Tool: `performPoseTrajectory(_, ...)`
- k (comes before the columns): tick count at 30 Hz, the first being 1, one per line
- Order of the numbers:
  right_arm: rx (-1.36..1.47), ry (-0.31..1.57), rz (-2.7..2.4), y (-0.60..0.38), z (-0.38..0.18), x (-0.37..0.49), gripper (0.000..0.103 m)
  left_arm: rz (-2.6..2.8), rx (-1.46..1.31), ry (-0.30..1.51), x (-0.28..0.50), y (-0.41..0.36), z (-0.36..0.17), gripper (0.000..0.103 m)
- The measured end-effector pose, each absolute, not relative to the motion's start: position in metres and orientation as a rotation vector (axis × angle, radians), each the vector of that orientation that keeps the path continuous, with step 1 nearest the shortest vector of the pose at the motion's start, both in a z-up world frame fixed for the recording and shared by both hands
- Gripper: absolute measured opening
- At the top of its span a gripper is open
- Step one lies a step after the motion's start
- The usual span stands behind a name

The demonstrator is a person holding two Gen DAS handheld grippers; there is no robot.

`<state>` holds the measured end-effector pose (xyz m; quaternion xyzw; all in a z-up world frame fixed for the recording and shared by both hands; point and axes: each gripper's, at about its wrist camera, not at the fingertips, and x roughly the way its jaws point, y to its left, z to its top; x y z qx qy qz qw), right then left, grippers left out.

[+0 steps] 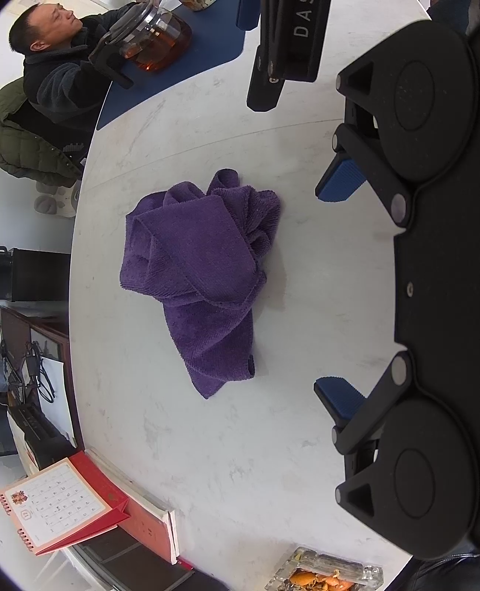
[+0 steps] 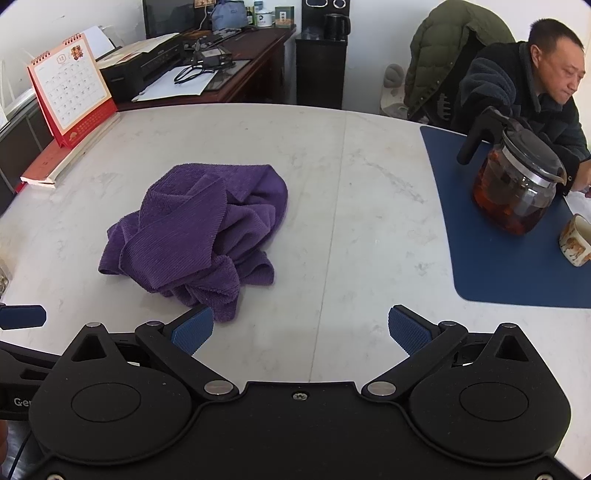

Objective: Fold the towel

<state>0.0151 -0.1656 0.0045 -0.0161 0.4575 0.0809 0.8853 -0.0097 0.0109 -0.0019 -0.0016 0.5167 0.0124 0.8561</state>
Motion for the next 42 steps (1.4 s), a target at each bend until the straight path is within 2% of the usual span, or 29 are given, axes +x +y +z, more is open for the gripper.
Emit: performPoseTrajectory(42,-0.054,0.985,0.172,-0.1693,-0.0032,0.0075,0.103,0.017,-0.004,1.096,-0.018,0.0051,-0.0037,0.102)
